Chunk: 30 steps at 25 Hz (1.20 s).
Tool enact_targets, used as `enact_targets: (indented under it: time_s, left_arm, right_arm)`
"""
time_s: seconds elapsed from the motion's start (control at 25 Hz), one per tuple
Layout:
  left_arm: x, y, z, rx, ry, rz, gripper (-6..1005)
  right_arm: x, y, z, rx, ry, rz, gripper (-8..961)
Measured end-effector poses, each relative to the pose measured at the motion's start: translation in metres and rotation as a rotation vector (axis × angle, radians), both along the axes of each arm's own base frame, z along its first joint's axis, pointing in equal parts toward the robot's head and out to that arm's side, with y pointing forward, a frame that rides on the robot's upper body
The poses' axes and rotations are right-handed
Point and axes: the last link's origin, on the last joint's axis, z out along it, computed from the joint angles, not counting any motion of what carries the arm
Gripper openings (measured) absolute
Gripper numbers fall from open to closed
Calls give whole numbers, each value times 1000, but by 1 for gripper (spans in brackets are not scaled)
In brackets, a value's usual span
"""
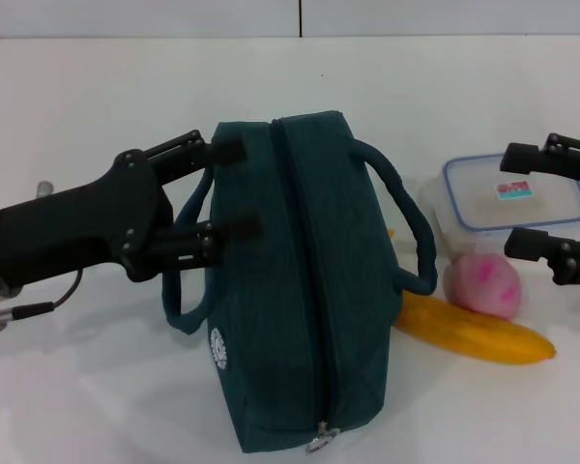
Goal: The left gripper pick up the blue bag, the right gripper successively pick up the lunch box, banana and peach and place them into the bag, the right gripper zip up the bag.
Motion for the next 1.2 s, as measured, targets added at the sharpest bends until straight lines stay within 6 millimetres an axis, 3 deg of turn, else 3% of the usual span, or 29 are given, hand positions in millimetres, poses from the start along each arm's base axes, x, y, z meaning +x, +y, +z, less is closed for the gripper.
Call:
enact_targets:
  time_s: [1.0, 1.2]
  left_arm:
    - [0, 3, -3, -22, 16, 28, 878]
    - [18, 16, 21, -174, 27, 104, 878]
  right_arm:
    - [-1, 1, -6, -6, 3, -11, 815]
    - [0, 1, -6, -2, 5, -20, 815]
